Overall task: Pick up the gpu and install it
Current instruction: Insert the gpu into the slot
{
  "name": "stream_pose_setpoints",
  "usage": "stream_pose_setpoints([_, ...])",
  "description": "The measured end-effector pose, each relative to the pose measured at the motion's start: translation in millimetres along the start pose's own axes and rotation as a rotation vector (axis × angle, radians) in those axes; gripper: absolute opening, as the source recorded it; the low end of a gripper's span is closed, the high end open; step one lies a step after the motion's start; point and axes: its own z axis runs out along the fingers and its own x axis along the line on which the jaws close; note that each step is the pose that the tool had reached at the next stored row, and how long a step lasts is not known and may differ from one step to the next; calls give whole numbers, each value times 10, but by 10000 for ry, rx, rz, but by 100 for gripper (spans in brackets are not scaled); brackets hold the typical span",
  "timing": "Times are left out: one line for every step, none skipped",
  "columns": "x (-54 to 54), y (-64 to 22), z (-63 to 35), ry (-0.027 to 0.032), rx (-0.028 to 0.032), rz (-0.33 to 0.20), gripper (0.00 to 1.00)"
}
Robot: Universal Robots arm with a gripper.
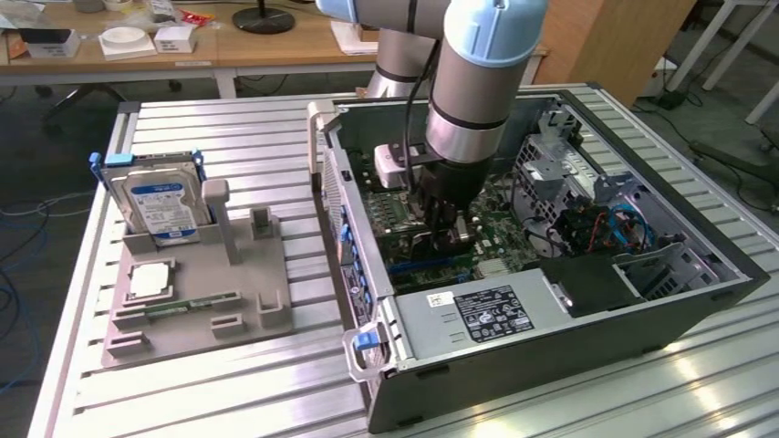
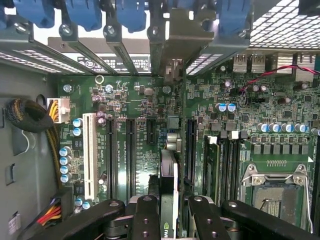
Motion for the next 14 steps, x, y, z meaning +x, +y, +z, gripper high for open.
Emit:
stream_pose_setpoints([0, 0, 5, -7, 0, 1, 27])
stream_pose_setpoints([0, 0, 10, -12, 0, 1, 27])
stream_pose_setpoints([1, 0, 17, -17, 0, 0, 27])
stream_pose_setpoints([1, 0, 24, -21, 0, 0, 27])
stream_pose_setpoints([1, 0, 30, -21, -1, 0, 27])
stream_pose_setpoints([2, 1, 35, -20, -2, -1, 27])
stream_pose_setpoints([2, 1, 38, -19, -3, 0, 27])
stream_pose_setpoints([2, 1, 39, -20, -3, 0, 27])
stream_pose_setpoints([2, 1, 39, -21, -3, -1, 27])
stream_pose_setpoints([1, 0, 40, -22, -2, 0, 27])
stream_pose_setpoints([1, 0, 41, -23, -1, 0, 27])
stream_pose_setpoints([1, 1, 41, -24, 0, 0, 27])
stream_pose_setpoints([1, 1, 41, -24, -1, 0, 27])
stream_pose_setpoints([1, 0, 41, -25, 0, -1, 27])
